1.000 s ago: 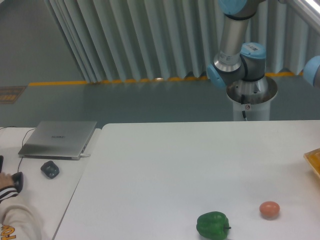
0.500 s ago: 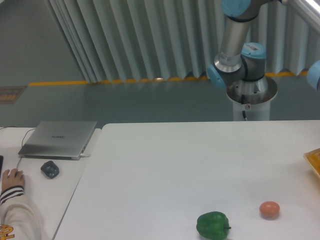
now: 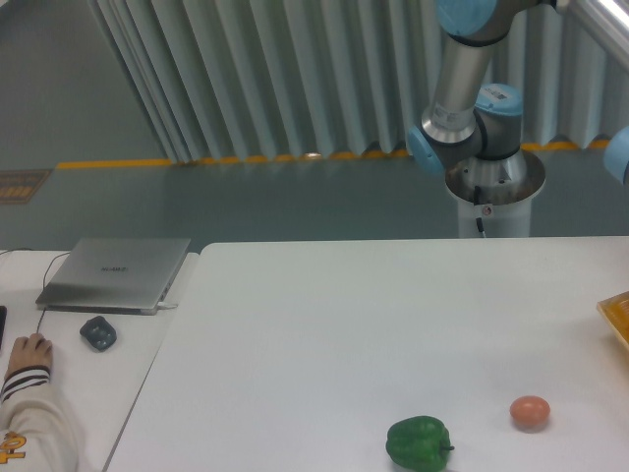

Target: Place the red pepper on the table

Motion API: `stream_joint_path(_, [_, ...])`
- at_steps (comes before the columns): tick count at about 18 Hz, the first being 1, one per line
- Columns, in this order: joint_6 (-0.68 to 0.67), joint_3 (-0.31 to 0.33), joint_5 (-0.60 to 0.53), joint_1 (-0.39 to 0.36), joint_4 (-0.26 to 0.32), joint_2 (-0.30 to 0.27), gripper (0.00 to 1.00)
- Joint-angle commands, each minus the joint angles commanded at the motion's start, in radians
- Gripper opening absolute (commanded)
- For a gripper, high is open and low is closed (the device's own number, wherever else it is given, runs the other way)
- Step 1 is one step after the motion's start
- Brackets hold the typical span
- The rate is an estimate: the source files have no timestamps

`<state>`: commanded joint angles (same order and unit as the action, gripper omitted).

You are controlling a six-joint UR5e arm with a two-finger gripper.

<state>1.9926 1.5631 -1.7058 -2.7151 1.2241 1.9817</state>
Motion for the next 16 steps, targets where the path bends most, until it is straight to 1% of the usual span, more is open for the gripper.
stream_joint_path(4, [0.0, 0.005, -0.005, 0.002, 0.005, 0.002, 1.0])
stream_joint_path(8, [-0.002, 0.002, -0.034, 0.002, 0.008, 0.005, 1.0])
stream_joint_path(9, [-0.011, 0.002, -0.044, 0.003, 0.009, 0.006, 0.82])
stream_joint_path(11, [-0.017, -0.005, -0.069, 0.012, 0.014, 0.014, 0.74])
stream_joint_path(13, [-0.024, -0.006, -0.071, 0.014, 0.014, 0.015, 0.56])
stream_joint_path(14, [-0.037, -0.008, -0.069, 0.014, 0.015, 0.015, 0.5])
stream_joint_path(16, [-0.04, -0.012, -0.069, 0.014, 0.02, 0.012, 0.49])
